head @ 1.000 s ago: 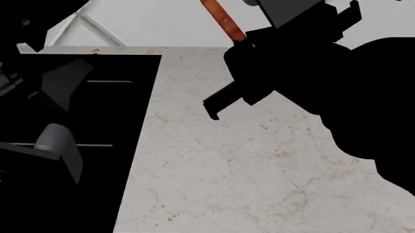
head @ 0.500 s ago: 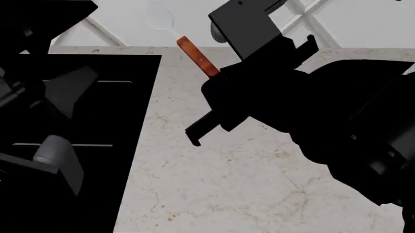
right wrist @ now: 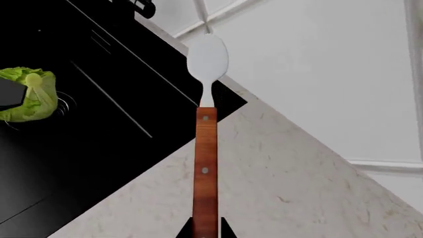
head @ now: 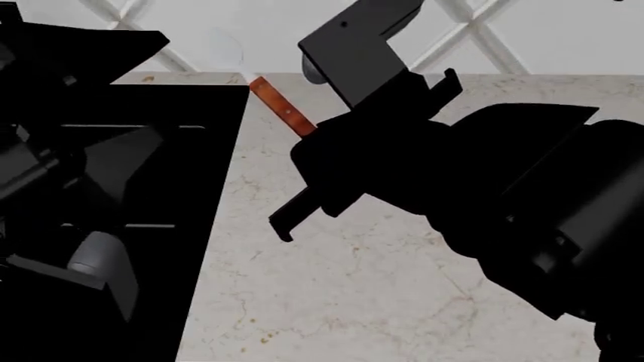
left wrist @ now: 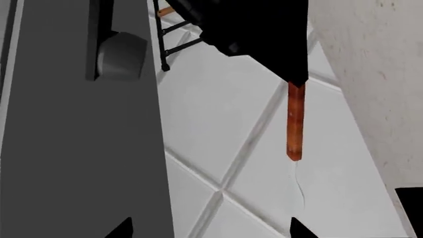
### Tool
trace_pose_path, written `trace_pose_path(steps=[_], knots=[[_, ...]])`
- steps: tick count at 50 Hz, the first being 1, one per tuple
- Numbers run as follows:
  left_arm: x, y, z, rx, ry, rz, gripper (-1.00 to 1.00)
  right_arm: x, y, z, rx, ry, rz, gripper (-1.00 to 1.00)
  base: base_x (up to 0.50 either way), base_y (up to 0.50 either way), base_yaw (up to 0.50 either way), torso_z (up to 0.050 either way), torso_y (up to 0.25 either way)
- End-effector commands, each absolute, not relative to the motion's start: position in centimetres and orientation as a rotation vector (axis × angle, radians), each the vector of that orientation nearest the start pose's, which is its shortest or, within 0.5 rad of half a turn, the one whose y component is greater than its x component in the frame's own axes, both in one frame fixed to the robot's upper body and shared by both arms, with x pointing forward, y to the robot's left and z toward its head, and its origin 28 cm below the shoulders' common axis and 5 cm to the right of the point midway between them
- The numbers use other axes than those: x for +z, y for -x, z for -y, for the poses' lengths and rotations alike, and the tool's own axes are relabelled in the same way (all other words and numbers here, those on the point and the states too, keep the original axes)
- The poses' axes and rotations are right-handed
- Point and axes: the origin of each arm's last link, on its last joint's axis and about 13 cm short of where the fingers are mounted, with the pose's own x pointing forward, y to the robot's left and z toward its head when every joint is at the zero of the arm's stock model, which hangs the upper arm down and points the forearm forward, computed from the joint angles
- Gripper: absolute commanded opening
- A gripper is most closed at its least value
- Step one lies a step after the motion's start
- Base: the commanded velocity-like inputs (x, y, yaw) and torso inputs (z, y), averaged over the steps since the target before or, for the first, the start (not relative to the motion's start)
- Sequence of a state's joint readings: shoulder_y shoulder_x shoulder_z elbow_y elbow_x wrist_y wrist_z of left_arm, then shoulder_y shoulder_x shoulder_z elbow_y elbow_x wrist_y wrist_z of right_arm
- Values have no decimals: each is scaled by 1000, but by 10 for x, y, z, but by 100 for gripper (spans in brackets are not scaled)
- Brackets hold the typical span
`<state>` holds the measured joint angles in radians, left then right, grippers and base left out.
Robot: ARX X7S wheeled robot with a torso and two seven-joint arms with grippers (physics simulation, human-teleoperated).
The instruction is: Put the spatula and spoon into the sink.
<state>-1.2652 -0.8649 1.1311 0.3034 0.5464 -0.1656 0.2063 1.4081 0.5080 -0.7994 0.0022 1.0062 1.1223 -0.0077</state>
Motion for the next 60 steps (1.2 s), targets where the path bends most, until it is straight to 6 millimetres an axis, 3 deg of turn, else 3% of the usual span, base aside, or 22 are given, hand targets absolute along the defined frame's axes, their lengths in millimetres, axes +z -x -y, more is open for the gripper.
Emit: trace_pose_path(steps=[1,45,60], knots=[[291,-295,-245,-382,-1796,741,100,292,-325,99,648,420,-279,-100,0,0,0,0,0],[288,-303,-245,-358,-1823,723,100,294,-318,92,696,444,-270,-100,0,0,0,0,0],[277,-306,-246,-371,-1856,695,100,298,-313,90,707,455,-265,-100,0,0,0,0,0]])
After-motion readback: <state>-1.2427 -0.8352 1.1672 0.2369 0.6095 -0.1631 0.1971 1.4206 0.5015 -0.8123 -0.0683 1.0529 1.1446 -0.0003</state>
